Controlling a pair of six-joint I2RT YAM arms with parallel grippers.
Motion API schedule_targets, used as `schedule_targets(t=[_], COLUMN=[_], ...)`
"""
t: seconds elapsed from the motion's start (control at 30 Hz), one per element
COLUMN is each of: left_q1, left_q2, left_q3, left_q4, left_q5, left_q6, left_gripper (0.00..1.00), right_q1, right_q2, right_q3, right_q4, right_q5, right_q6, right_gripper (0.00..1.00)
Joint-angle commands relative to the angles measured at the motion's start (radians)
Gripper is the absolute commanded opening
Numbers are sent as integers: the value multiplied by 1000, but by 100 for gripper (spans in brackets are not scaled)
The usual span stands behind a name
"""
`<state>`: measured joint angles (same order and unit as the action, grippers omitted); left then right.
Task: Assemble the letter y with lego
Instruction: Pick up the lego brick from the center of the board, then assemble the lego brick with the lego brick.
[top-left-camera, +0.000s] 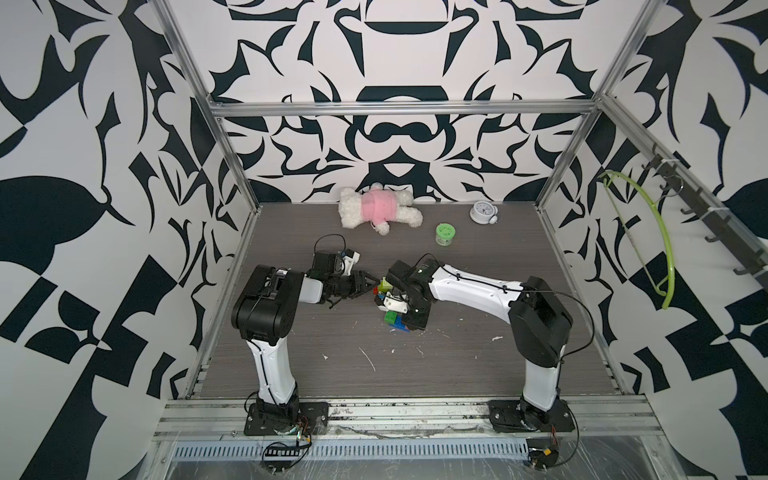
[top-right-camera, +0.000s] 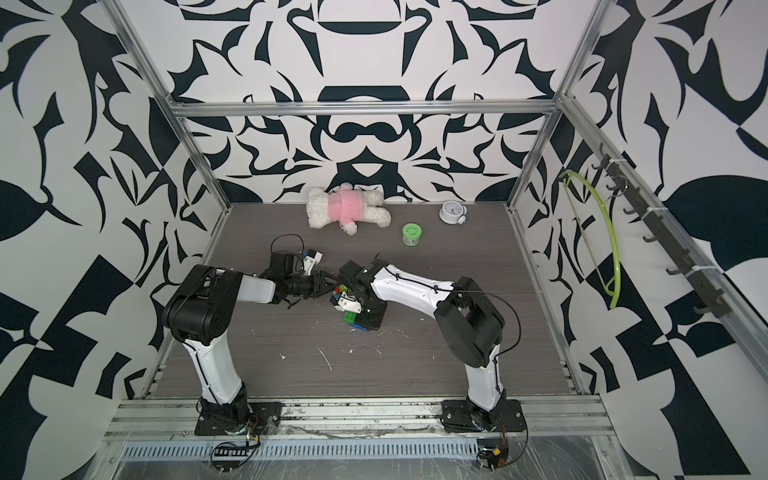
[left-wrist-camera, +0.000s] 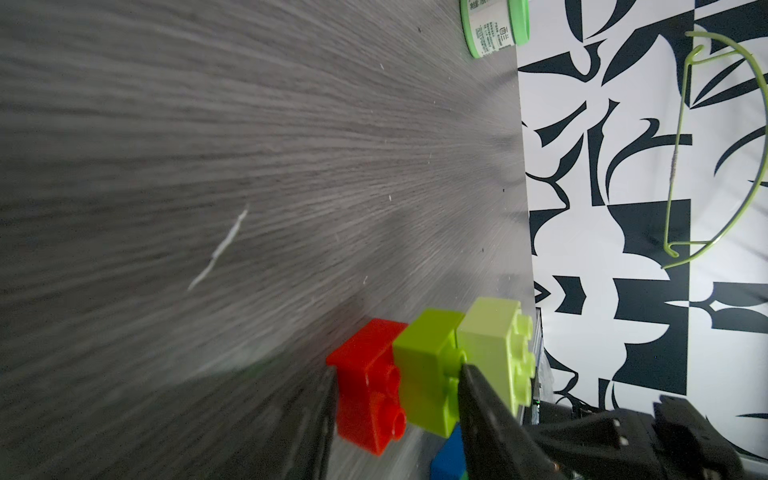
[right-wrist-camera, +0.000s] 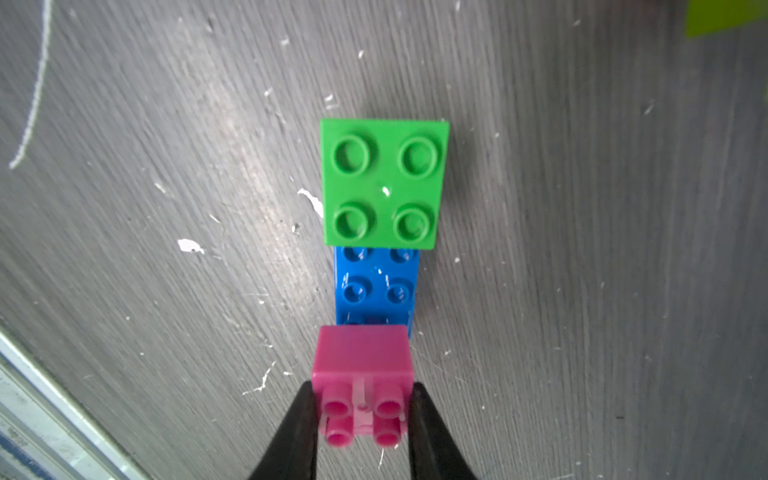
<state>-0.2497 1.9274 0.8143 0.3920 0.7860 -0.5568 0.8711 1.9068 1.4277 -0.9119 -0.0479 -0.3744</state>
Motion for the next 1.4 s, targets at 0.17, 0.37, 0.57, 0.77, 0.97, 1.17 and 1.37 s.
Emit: schedule_targets(t=[0.17,0.37,0.57,0.77,0.97,1.17,1.37], left_q1=[0,0,0,0,0,0,0], left_q2=[76,77,76,77,78,75,79], left_q3=[-51,-52,-52,-50,-51,-52,-50], left_q4=[-228,-228,-227,-228,-228,-228,-228], left_q5=[-172,-171,-171,-171,-171,-171,-171], left_q6=[26,26,26,26,26,26,26], left_gripper=[51,51,51,51,51,51,51], right_q1=[0,0,-1,0,8,16,20], right_q2=[35,60,90,109,142,193,210], right_q3=[56,61,88,107,135,155,170], right_q4=[-34,-56,-121,-160,-171,-188,-196], right_q5=[4,18,36,54,59,65,79], right_q6=[-11,-8,-11,-18,-18,-15,-14], right_gripper=[22,22,20,20,19,19,19])
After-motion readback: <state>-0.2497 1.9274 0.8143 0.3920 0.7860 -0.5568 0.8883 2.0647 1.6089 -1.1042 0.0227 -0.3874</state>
